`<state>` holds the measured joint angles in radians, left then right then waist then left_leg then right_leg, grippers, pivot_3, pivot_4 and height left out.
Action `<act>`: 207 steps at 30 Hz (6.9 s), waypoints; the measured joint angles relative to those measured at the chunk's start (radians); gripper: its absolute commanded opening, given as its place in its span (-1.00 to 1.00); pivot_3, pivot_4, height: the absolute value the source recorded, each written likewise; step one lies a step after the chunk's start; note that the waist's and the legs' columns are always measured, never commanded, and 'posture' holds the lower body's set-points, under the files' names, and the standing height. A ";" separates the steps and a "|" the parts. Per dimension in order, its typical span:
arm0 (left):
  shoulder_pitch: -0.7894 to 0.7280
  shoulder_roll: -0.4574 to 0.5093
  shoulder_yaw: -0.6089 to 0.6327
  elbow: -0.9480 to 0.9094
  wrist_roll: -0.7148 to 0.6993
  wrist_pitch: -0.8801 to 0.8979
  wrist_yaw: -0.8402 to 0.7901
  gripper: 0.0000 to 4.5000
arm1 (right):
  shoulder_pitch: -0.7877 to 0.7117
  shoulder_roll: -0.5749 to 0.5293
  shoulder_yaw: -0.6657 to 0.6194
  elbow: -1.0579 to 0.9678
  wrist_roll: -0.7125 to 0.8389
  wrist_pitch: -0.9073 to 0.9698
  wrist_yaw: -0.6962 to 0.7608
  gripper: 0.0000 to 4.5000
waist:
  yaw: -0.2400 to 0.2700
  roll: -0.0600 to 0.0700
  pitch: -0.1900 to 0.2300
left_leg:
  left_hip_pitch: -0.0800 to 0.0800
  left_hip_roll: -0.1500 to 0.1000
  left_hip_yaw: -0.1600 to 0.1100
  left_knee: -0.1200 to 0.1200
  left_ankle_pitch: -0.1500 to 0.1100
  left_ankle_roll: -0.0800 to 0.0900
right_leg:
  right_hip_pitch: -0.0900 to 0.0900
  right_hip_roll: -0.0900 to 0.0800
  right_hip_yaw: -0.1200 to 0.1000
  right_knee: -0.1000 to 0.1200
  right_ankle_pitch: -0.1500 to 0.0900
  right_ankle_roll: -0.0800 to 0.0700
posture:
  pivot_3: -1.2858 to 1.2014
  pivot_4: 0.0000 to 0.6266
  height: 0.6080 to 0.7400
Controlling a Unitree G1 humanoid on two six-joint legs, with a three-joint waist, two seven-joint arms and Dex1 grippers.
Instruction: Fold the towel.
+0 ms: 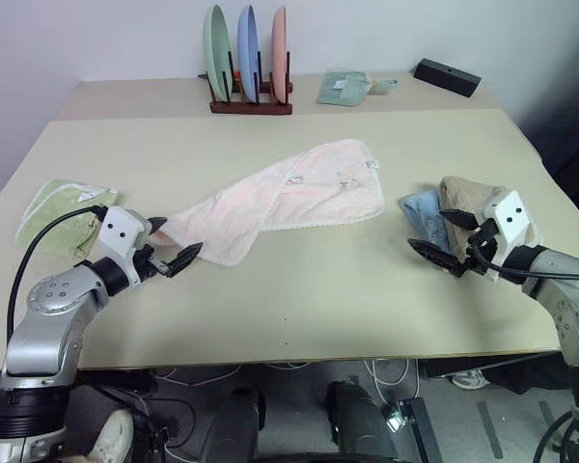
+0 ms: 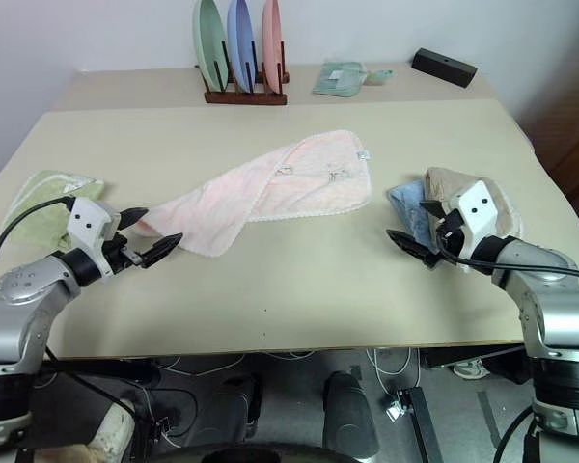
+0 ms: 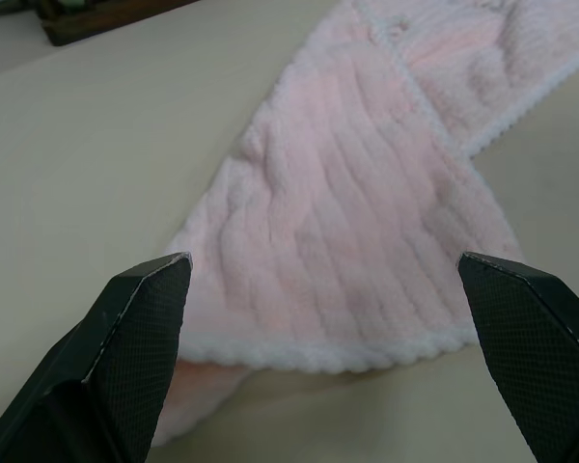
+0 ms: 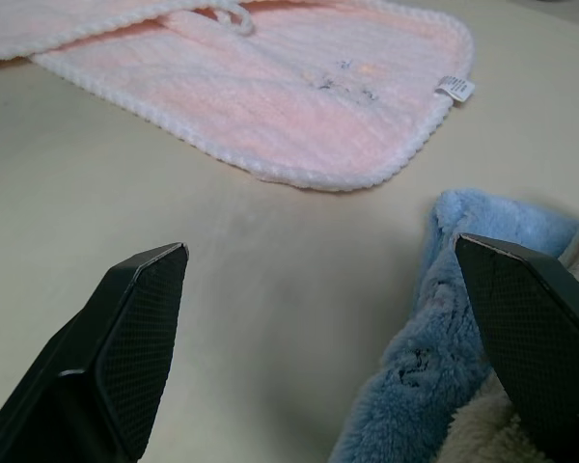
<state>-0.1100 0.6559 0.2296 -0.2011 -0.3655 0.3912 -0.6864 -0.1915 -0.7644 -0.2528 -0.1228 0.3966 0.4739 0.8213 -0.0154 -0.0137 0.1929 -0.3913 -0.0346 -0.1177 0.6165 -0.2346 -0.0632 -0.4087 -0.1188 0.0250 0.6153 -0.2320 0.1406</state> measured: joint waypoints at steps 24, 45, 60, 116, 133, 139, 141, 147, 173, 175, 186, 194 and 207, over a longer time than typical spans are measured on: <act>0.016 -0.009 -0.181 -0.149 0.003 0.061 -0.058 1.00 | -0.019 0.167 0.135 -0.102 0.010 0.024 -0.099 1.00 | 0.001 0.000 0.000 | 0.000 0.000 0.000 0.000 0.000 0.000 | 0.000 0.000 0.000 0.000 0.000 0.000 | 0.03 -0.52 1.00; -0.174 -0.025 -0.342 0.106 0.271 -0.016 -0.020 1.00 | -0.063 0.250 0.237 -0.116 -0.002 0.029 -0.159 1.00 | 0.004 0.000 0.000 | 0.000 0.000 0.000 0.001 0.000 0.000 | 0.001 0.000 0.000 0.001 0.000 0.000 | 0.03 -0.52 1.00; -0.251 -0.049 -0.375 0.211 0.322 -0.071 -0.032 -0.98 | -0.006 0.267 0.235 -0.156 -0.002 0.029 -0.219 1.00 | -0.001 0.000 -0.001 | 0.001 0.000 0.000 0.003 0.000 0.000 | 0.001 0.000 0.000 0.002 0.000 0.000 | 0.03 -0.52 1.00; 0.099 0.145 -0.062 0.160 0.175 -0.156 -0.184 -1.00 | -0.623 0.347 0.386 0.719 -0.380 -0.054 0.036 -0.69 | -0.019 0.002 -0.003 | 0.002 0.001 0.000 -0.001 0.000 0.000 | 0.000 0.001 0.000 0.004 -0.001 -0.002 | 0.03 -0.52 1.00; -0.008 0.130 -0.130 0.268 0.180 -0.228 -0.235 -1.00 | -0.143 0.057 0.390 -0.134 -0.190 0.199 0.198 -0.04 | 0.003 0.002 -0.003 | 0.001 0.001 0.000 0.002 0.000 0.000 | 0.000 0.001 -0.001 0.004 -0.001 -0.002 | 0.03 -0.52 1.00; -0.008 0.125 -0.133 0.296 0.181 -0.274 -0.236 -1.00 | -0.138 0.010 0.297 -0.187 -0.128 0.203 0.193 0.39 | 0.003 0.002 -0.003 | 0.001 0.001 0.000 0.002 0.000 0.000 | 0.000 0.000 -0.001 0.003 -0.001 -0.002 | 0.03 -0.52 1.00; -0.007 0.125 -0.133 0.303 0.181 -0.288 -0.236 -1.00 | -0.172 0.013 0.244 -0.152 -0.094 0.213 0.169 0.39 | 0.002 0.002 -0.003 | 0.001 0.001 0.000 0.002 0.000 0.000 | 0.000 0.000 -0.001 0.004 -0.001 -0.002 | 0.03 -0.52 1.00; -0.011 0.122 -0.136 0.316 0.181 -0.304 -0.241 -1.00 | -0.331 0.058 0.249 0.100 -0.169 0.167 0.030 0.39 | 0.002 0.002 -0.003 | 0.001 0.001 0.000 0.002 0.000 0.000 | 0.000 0.000 -0.001 0.004 -0.001 -0.002 | 0.03 -0.52 1.00; -0.031 0.092 -0.102 0.314 0.148 -0.246 -0.226 -1.00 | -0.455 0.131 0.339 0.408 -0.298 -0.061 0.015 -0.98 | -0.005 0.004 -0.003 | 0.001 0.000 0.000 0.001 0.000 0.000 | 0.000 0.000 -0.001 0.005 -0.001 -0.002 | 0.03 -0.52 1.00; -0.114 0.061 -0.098 0.328 0.125 -0.206 -0.201 -1.00 | -0.478 0.124 0.336 0.414 -0.315 -0.098 -0.003 -0.98 | -0.002 0.003 -0.002 | 0.001 0.000 0.000 0.003 0.000 0.000 | 0.000 0.001 -0.001 0.005 -0.001 -0.002 | 0.03 -0.52 1.00; -1.070 0.001 0.043 0.971 0.134 -0.327 0.213 -1.00 | -1.004 0.103 0.299 0.752 -0.434 -0.461 -0.177 -0.98 | -0.042 -0.001 0.001 | -0.014 -0.001 0.002 0.007 0.002 -0.003 | -0.016 -0.002 -0.001 0.011 -0.001 0.003 | 0.03 -0.52 1.00; -0.570 0.076 0.038 0.688 0.048 -0.200 -0.067 -1.00 | -0.624 0.021 0.288 0.279 -0.291 -0.277 0.068 -0.98 | -0.068 -0.001 0.001 | -0.018 -0.001 0.002 0.006 0.002 -0.003 | -0.023 -0.002 -0.001 0.016 -0.001 0.003 | 0.03 -0.52 1.00; 0.209 0.329 0.149 0.052 -0.129 0.168 -0.366 -1.00 | -0.028 -0.195 0.204 -0.168 -0.057 0.055 0.279 -0.98 | -0.020 -0.001 0.001 | -0.015 0.000 0.003 0.015 -0.002 0.004 | -0.016 -0.002 -0.001 0.014 0.000 -0.003 | 0.03 -0.52 1.00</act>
<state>0.0991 0.9845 0.3790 -0.1487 -0.4946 0.5593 -1.0524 -0.2191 -0.9599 -0.0484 -0.2905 0.3398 0.5285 1.1007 -0.0352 -0.0145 0.1944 -0.4059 -0.0348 -0.1147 0.6319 -0.2370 -0.0594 -0.4248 -0.1205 0.0242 0.6294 -0.2325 0.1374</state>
